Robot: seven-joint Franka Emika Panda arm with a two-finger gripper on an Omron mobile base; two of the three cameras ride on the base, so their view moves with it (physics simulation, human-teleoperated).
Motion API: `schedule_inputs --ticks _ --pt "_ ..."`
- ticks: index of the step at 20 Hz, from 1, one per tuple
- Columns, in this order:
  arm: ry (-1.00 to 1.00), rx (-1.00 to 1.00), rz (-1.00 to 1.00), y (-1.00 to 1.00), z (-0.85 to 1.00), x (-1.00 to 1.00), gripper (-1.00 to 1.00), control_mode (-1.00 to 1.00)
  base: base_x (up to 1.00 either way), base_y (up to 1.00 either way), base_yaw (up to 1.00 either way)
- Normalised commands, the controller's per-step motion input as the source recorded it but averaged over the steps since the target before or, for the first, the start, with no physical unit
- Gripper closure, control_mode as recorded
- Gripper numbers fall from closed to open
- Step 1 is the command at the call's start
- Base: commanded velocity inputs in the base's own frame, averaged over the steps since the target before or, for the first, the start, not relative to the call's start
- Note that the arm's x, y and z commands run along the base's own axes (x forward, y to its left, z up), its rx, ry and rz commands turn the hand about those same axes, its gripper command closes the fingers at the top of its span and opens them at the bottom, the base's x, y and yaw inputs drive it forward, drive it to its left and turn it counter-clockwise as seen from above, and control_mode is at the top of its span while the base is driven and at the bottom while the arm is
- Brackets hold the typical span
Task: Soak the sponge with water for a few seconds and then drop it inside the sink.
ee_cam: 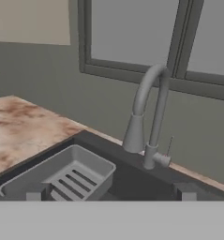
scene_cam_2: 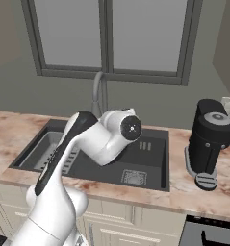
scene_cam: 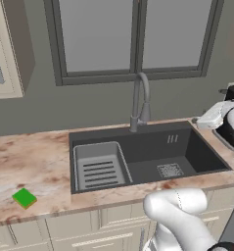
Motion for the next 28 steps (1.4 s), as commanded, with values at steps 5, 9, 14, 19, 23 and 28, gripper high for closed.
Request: schedule_inputs --ticks 5,9,14,19,23,28 --pt "-0.02 0.0 0.1 0.0 -0.08 0.2 -1.0 -1.0 0.0 0.0 0.0" --pt "0.0 0.0 0.04 0.0 0.0 0.26 -1.0 -1.0 0.0 0.0 0.0" --pt "0.0 0.0 0.0 0.0 -0.03 0.31 -1.0 -1.0 0.0 0.0 0.0" --pt "0.0 0.0 0.0 0.0 -0.07 0.23 -1.0 -1.0 0.0 0.0 0.0" --pt "0.0 0.0 0.0 0.0 -0.26 0.23 -1.0 -1.0 0.0 0.0 0.0" --pt "0.0 0.03 0.0 0.0 -0.4 0.22 -1.0 -1.0 0.0 0.0 0.0"
